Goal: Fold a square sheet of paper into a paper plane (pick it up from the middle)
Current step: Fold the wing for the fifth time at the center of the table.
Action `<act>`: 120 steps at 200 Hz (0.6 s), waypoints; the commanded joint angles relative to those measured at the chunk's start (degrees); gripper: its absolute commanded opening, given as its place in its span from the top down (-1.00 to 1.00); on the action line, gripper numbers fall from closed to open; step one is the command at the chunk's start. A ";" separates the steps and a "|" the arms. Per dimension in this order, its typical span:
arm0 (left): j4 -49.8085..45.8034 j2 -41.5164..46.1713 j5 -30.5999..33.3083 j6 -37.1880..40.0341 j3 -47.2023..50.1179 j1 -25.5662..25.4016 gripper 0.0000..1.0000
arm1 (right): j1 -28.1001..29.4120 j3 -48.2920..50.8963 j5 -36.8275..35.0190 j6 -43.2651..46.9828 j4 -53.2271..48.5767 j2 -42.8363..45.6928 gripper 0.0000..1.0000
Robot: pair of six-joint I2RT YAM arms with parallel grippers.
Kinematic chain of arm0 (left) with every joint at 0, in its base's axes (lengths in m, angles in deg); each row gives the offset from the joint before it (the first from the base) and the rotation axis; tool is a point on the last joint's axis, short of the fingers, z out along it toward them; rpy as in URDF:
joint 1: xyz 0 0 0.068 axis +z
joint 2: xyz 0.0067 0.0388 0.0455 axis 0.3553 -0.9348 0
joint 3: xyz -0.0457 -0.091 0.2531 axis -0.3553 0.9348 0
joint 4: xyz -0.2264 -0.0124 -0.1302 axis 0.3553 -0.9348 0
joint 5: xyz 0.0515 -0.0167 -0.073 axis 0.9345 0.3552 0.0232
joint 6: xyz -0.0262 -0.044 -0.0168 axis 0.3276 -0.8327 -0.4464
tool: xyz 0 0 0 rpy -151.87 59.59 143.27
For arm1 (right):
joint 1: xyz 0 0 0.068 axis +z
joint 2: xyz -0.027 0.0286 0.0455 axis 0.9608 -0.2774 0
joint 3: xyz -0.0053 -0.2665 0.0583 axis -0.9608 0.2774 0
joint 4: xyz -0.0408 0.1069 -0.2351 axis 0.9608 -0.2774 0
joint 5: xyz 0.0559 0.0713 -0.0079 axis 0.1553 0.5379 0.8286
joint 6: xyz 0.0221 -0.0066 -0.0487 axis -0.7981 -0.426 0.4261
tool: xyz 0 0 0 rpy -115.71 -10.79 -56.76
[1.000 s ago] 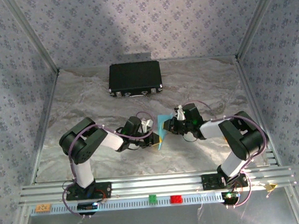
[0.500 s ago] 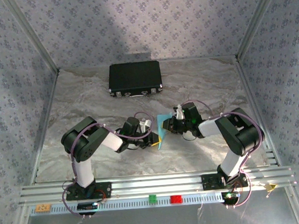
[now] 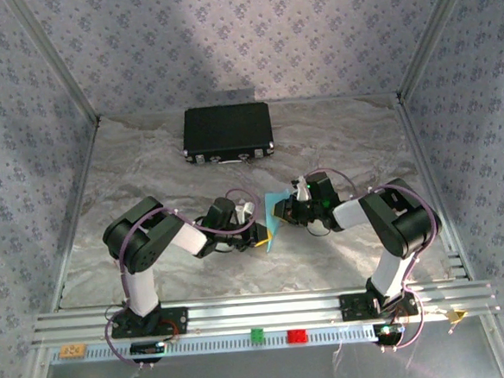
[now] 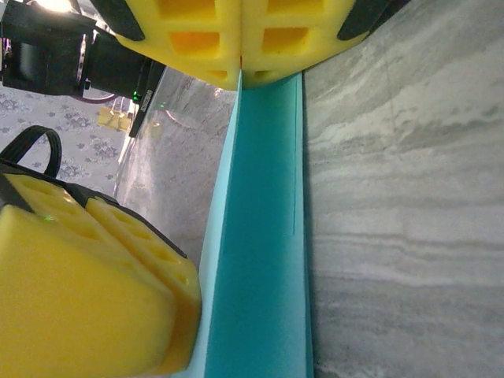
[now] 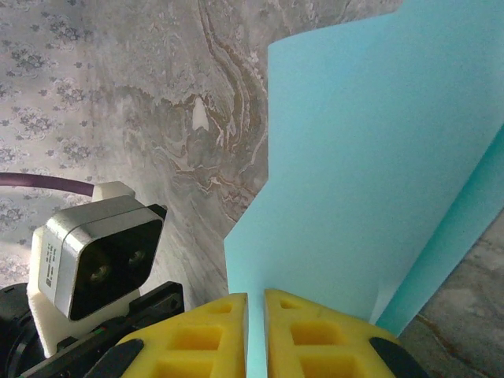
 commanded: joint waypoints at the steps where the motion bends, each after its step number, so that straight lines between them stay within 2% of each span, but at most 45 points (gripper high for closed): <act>1: -6.47 -2.27 3.79 0.15 0.86 0.63 1.00 | -0.38 -1.20 0.76 0.51 0.39 -1.27 0.72; 72: -8.80 -2.37 4.46 0.00 0.45 0.71 1.00 | -0.41 -1.90 0.37 1.08 -1.31 -2.20 0.72; 120: -10.09 -2.36 5.12 0.09 0.41 0.74 1.00 | -0.23 -3.50 -0.91 2.28 -5.94 -3.41 0.74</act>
